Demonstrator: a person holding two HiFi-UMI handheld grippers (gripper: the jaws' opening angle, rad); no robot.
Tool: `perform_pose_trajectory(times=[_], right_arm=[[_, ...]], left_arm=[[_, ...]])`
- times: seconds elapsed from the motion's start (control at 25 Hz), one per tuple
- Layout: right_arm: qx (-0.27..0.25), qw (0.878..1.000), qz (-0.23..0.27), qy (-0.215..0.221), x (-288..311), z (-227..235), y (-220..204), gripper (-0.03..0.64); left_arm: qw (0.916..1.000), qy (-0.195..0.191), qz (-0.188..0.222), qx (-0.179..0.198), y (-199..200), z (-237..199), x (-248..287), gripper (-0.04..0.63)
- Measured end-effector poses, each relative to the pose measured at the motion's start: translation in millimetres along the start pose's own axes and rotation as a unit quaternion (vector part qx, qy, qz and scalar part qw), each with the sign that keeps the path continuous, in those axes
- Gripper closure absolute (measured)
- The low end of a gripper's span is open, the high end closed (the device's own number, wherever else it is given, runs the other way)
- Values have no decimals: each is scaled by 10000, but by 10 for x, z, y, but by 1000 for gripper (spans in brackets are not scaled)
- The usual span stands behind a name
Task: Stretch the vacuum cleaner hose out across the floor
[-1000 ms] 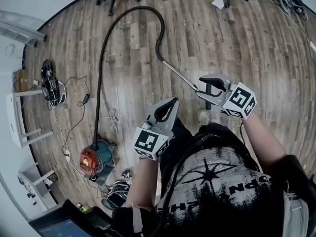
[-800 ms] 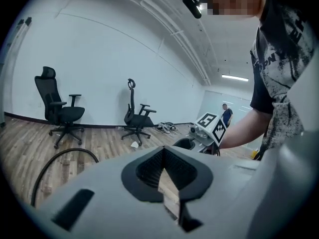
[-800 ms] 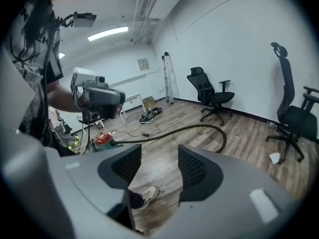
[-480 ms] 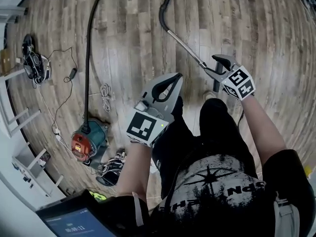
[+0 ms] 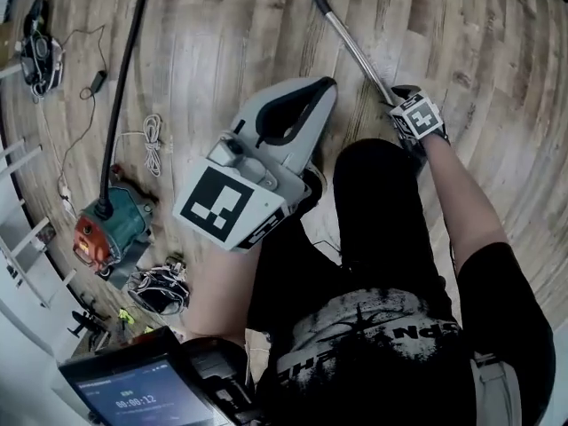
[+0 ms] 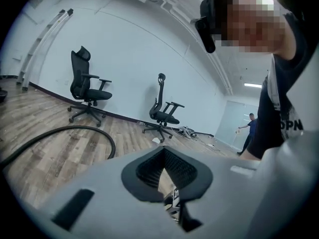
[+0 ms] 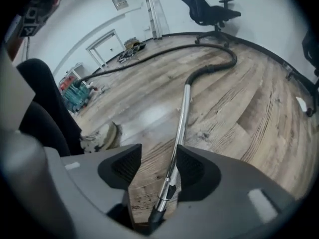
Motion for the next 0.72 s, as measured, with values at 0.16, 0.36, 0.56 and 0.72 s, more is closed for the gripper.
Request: perform_pose_trajectory(times=[0.16,0.36,0.56,0.72], right_arm=[[101,9990,-425,-83,894,221,-471,383],[488,9959,-737,-194,1355,366,-876,408],[378,9950,-806,-454,1413,272,-815,417],[367,9948,-782,-539,1428,272,-810,420]], left_arm=[[9991,377,-8,206,-468,-185,93,595],[9962,765,101,393,-770,-162,10,595],[9922,1215,-170,234,-1096,-244,-214,595],[9894,1367,-422,254,-1261,-279,-170,595]])
Point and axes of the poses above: the fingertips, and each gripper's own axes: x forward along the fingers, z to its right, y out of its top, the point moved 5 cm from there along -x, backward along the fingers, and after that the axes turned 8 degrees about -x, right-handed, at the moved point
